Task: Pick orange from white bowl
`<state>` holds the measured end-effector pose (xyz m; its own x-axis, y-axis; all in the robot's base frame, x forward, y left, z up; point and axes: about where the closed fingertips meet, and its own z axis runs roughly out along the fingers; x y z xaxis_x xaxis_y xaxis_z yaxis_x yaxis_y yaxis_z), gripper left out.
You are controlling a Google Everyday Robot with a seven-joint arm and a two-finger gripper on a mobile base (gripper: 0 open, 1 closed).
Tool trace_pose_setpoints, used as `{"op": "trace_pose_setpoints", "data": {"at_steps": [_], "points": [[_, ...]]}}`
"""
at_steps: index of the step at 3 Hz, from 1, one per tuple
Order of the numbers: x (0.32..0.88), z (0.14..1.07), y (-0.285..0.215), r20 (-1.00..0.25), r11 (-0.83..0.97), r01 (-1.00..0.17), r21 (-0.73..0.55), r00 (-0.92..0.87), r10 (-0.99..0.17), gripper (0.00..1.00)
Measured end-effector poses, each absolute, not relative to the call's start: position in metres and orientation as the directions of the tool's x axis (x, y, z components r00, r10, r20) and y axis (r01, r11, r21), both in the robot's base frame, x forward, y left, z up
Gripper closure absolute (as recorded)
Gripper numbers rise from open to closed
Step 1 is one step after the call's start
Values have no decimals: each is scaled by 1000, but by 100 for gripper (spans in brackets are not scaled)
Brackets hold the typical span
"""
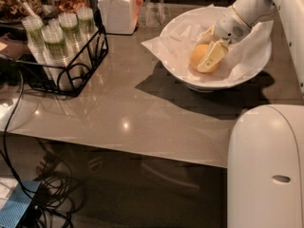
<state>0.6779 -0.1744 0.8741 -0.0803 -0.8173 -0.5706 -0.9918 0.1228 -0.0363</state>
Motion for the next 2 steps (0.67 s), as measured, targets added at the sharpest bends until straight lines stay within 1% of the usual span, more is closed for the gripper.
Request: {"op": "trace_pose_setpoints", "data": {"at_steps": [1, 2], "points": [[680, 869, -180, -577, 143, -989, -23, -104, -810, 33], [683, 863, -187, -581, 168, -986, -5, -133, -803, 28]]}}
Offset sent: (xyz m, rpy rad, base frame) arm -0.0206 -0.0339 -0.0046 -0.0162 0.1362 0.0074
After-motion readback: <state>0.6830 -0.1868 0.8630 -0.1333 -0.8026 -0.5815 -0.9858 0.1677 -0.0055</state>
